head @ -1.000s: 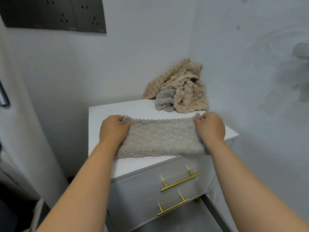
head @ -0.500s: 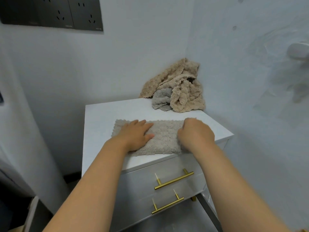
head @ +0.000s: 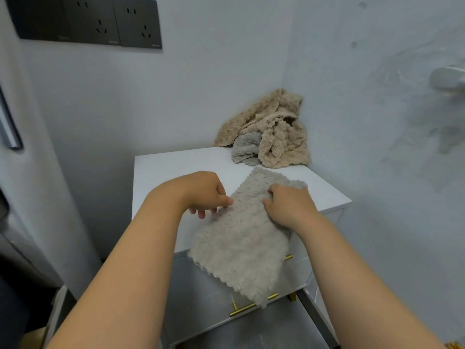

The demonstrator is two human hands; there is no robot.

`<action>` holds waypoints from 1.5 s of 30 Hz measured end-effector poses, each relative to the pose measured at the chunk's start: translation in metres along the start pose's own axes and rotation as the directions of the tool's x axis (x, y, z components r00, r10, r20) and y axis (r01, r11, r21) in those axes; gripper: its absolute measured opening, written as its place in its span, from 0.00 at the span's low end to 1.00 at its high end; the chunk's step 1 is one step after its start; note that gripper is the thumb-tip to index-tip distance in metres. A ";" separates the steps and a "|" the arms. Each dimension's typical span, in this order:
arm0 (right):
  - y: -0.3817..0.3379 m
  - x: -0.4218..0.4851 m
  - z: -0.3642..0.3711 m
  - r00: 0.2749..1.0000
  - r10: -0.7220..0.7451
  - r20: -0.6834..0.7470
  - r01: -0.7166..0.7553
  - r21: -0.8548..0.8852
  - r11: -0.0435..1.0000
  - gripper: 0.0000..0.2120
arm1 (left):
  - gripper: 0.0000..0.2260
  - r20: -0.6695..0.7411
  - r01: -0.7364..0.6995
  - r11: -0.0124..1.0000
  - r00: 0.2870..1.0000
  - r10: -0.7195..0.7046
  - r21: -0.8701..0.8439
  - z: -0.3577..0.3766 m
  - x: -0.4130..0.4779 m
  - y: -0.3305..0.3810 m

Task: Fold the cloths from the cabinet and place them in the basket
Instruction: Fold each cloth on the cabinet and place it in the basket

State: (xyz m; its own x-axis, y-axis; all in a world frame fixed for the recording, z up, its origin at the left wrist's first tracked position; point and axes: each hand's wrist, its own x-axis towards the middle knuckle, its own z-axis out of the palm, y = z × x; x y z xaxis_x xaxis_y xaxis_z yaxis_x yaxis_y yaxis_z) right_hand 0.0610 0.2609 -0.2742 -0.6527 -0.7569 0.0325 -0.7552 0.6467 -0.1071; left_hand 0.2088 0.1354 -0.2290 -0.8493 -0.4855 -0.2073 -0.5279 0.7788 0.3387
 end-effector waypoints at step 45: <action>0.037 0.080 -0.003 0.983 0.018 0.185 -0.180 0.973 -0.143 0.29 | 0.38 -0.268 -0.095 0.821 0.961 -0.072 -0.562 0.025 0.096 -0.033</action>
State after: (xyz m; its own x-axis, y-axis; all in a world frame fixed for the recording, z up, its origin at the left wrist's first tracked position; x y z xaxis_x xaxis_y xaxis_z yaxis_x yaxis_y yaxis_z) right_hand -0.0196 0.2247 -0.2731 -0.6437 -0.7497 -0.1533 0.2839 -0.0480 -0.9576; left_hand 0.1443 0.0730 -0.2833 -0.7775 -0.6285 0.0222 -0.3509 0.4629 0.8140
